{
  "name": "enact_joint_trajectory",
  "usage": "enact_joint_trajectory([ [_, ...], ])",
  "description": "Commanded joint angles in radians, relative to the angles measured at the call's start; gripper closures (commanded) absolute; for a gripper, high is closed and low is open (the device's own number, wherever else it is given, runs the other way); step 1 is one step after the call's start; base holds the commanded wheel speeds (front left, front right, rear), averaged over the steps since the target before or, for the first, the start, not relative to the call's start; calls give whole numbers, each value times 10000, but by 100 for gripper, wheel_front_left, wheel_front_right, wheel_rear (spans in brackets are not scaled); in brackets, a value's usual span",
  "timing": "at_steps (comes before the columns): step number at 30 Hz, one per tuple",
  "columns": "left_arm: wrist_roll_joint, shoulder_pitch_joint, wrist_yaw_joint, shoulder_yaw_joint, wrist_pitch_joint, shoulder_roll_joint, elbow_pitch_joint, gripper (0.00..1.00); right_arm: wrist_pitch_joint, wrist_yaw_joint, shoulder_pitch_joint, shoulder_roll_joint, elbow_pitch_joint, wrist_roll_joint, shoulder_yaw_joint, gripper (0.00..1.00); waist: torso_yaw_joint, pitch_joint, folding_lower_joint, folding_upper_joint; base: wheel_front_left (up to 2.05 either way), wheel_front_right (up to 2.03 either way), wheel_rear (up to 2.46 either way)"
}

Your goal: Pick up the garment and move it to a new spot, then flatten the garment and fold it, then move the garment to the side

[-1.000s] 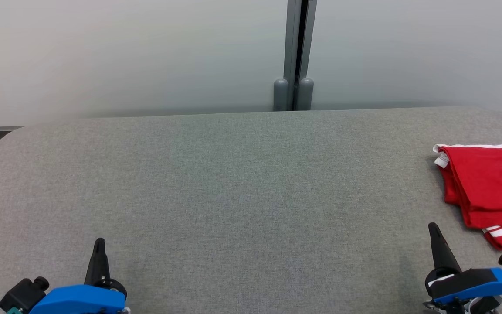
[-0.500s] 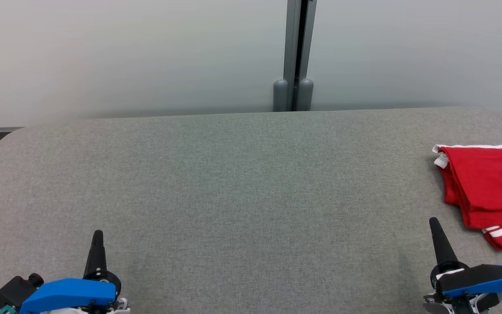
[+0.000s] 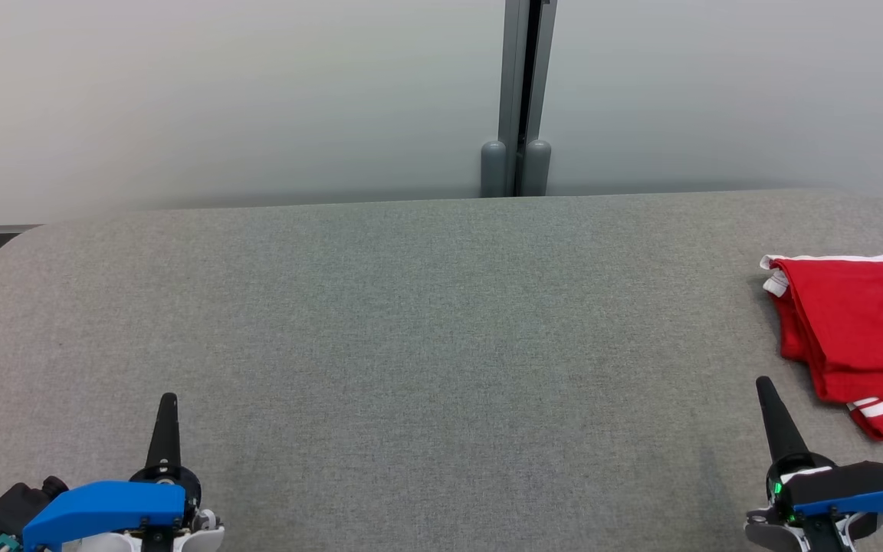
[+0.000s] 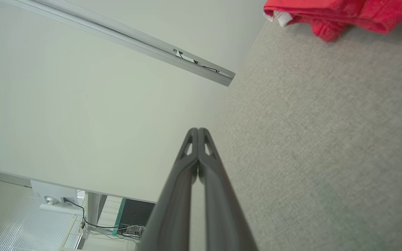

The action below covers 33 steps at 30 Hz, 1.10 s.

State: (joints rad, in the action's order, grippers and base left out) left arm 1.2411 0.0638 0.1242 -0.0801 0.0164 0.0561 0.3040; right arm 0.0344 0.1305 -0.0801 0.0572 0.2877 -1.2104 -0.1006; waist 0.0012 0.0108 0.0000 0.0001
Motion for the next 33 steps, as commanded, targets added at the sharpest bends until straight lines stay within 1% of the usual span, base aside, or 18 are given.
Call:
enact_joint_trajectory([
  [1, 231, 231, 72, -37, 61, 3, -140, 100, 55, 3, -246, -2, -126, -260, -32, 100, 0, -2, 0, -1, 0, 0, 0],
  [21, 1876, 356, 91, -206, 514, -30, -369, 100, 422, 4, -279, -39, -286, -2031, -91, 100, -5, -33, 0, -1, 0, 0, 0],
  [33, 2658, 434, 92, -269, 721, -44, -466, 100, 597, 4, -296, -57, -362, -2893, -117, 100, -8, -51, 0, -1, 0, 0, 0],
])
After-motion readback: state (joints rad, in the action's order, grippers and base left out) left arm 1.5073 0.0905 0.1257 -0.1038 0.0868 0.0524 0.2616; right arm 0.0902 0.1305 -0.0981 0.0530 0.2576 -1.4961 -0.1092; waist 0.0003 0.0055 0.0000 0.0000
